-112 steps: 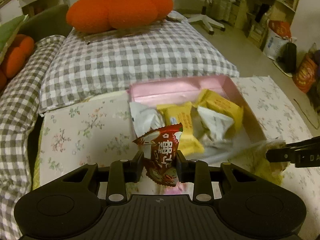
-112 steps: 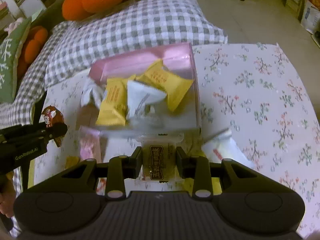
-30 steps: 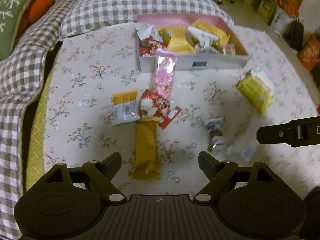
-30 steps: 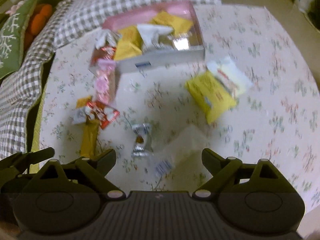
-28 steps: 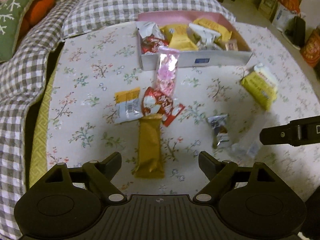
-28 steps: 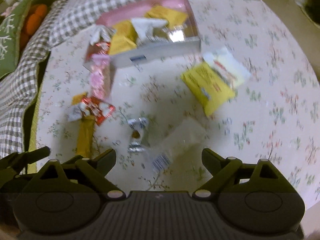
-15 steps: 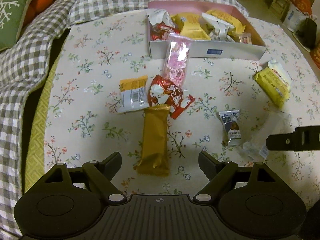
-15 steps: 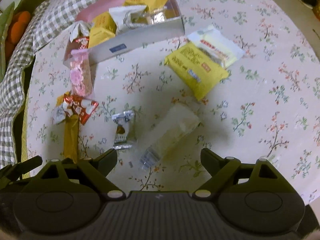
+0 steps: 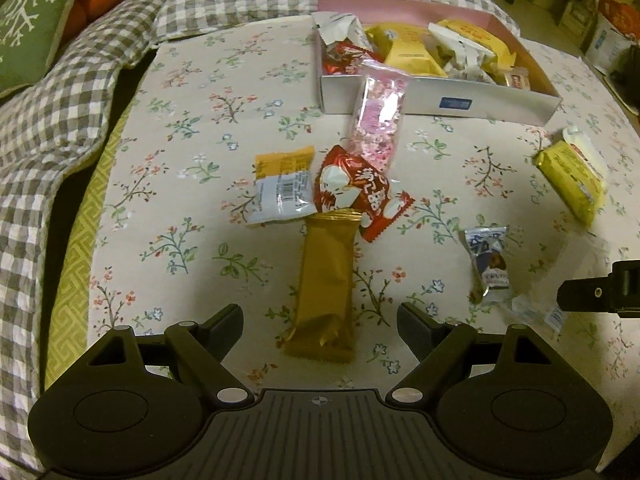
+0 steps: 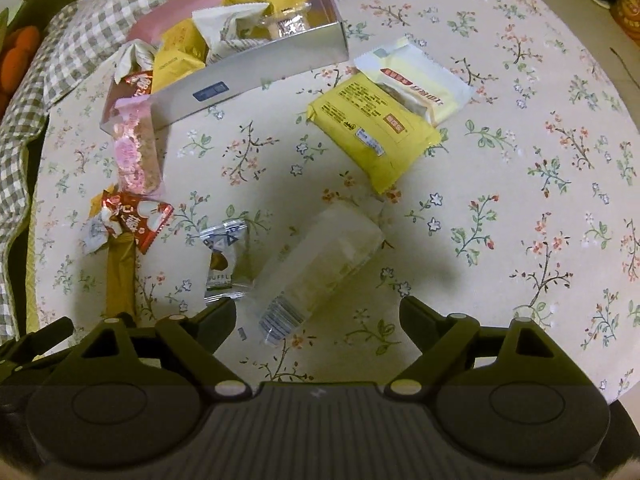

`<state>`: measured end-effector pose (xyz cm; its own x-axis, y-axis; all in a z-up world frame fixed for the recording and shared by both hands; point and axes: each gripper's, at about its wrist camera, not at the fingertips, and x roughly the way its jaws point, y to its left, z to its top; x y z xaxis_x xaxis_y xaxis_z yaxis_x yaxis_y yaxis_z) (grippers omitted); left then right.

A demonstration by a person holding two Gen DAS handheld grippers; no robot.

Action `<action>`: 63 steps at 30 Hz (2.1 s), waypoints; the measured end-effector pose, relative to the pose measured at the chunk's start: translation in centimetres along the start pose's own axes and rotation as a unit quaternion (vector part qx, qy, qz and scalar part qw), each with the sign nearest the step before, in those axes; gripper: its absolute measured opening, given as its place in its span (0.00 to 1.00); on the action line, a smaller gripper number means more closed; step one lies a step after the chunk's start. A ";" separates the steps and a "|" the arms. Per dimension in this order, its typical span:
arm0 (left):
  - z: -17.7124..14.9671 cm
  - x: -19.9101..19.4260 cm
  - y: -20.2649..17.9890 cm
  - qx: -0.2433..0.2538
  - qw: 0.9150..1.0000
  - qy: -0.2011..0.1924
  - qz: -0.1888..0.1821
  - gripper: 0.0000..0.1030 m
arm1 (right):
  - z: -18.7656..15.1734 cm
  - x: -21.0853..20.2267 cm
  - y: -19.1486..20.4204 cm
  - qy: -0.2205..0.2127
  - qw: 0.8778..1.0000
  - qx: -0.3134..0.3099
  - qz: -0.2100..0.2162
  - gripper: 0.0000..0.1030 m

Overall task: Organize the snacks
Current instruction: 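Grasp a long golden bar with the left tool while the right grasps a clear plastic bag, then lift the golden bar with the left tool while the right lifts the clear bag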

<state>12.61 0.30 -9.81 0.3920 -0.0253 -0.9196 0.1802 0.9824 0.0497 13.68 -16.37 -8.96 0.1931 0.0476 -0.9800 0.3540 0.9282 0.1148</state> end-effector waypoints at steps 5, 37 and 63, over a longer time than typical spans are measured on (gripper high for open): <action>0.2 0.4 -0.2 -0.007 1.000 -0.002 -0.002 0.83 | 0.5 0.7 0.1 0.010 1.000 0.011 0.002 0.83; 1.3 3.8 1.7 -0.017 1.000 0.019 0.009 0.86 | 4.1 2.2 3.9 -0.034 0.992 -0.119 -0.027 0.22; 1.2 2.7 1.0 0.010 0.998 0.029 -0.056 0.25 | 3.9 0.9 3.4 -0.042 0.993 -0.108 -0.004 0.18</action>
<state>14.95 1.02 -11.82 0.3153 -0.1235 -0.9409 0.2373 0.9703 -0.0478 18.60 -14.59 -8.78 0.2702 0.0170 -0.9626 0.1527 0.9864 0.0603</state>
